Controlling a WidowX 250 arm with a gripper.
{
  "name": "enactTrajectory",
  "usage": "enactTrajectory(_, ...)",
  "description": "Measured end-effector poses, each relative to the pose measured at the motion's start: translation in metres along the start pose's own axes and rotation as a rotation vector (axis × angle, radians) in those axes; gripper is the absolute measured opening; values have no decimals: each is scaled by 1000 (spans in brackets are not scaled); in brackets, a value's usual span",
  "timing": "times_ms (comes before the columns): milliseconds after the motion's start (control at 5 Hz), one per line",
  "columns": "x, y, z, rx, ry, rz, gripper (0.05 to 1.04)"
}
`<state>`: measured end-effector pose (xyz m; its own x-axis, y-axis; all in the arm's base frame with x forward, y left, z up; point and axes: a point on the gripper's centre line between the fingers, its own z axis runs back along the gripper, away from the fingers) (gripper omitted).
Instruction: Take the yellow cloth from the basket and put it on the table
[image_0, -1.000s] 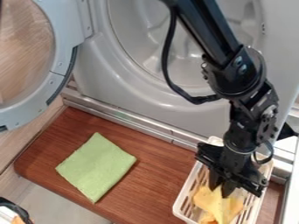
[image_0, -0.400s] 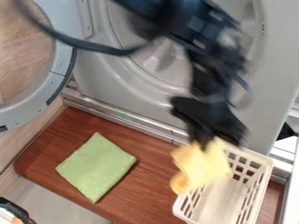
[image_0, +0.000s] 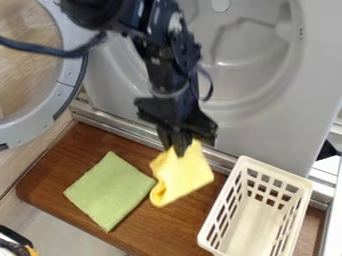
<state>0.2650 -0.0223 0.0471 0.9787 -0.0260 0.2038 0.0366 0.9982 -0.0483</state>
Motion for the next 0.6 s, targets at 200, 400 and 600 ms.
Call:
enactTrajectory(200, -5, 4, -30, -3, 74, 13, 77)
enactTrajectory(400, -7, 9, -52, -32, 105, 45, 106)
enactTrajectory(600, -7, 9, -61, -47, 128, 31, 290)
